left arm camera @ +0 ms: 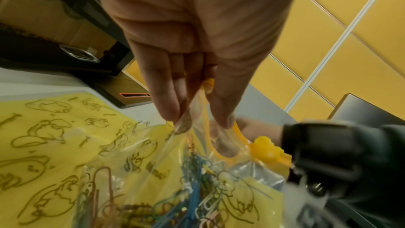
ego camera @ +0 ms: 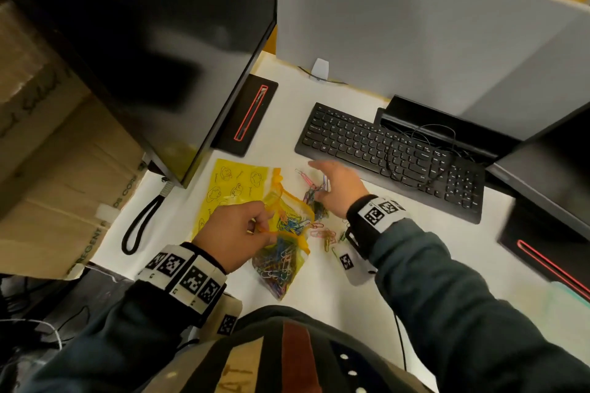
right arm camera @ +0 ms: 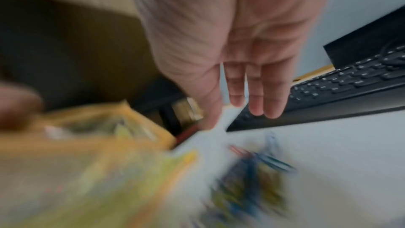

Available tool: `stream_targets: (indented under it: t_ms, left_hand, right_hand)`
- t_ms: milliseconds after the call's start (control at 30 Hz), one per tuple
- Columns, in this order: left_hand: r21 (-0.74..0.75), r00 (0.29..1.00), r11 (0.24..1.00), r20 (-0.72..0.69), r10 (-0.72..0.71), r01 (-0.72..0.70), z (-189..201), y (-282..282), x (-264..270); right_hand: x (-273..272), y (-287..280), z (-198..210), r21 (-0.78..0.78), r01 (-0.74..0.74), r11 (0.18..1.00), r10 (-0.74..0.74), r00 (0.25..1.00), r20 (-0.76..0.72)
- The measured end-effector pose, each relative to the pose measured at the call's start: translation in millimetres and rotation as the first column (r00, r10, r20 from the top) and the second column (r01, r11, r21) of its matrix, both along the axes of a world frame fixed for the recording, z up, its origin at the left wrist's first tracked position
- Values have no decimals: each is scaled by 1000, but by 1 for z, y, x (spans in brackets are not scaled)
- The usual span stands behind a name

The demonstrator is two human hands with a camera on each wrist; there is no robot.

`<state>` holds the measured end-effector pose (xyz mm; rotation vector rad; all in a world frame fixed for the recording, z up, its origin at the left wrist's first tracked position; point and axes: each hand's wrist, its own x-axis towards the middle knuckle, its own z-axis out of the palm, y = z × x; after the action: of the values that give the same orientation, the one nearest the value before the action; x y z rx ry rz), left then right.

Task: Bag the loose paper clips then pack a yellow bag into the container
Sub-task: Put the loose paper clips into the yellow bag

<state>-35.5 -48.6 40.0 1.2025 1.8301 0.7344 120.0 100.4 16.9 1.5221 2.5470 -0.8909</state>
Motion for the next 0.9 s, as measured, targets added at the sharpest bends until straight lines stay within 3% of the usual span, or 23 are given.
stream_targets:
  t_ms: [67, 133, 267, 500, 633, 700, 767, 900]
  left_hand:
    - [10, 1000, 1000, -7, 8, -8, 0, -3, -1]
    - [8, 1000, 1000, -20, 4, -4, -1, -5, -3]
    - [9, 999, 1000, -40, -2, 2, -4, -4, -4]
    - [11, 997, 999, -49, -51, 52, -4, 3, 3]
    - [34, 996, 996, -52, -78, 80, -4, 4, 4]
    - [24, 995, 996, -53, -81, 83, -4, 4, 2]
    - [18, 995, 996, -51, -90, 91, -4, 4, 2]
    - [35, 994, 994, -52, -100, 101, 2, 4, 9]
  right_hand:
    - [2, 5, -19, -111, -179, 978, 202, 945, 256]
    - [8, 1, -30, -133, -253, 958, 285, 893, 350]
    - [19, -7, -39, 7, -258, 966, 248, 937, 247]
    - [42, -19, -33, 33, -126, 992, 115, 966, 232]
    - [50, -29, -6, 107, 118, 987, -117, 993, -22]
    - [46, -37, 20, -16, 204, 979, -202, 956, -215]
    - [37, -42, 44, -188, 92, 978, -141, 953, -269]
    - [2, -37, 54, -290, -81, 953, 74, 997, -36]
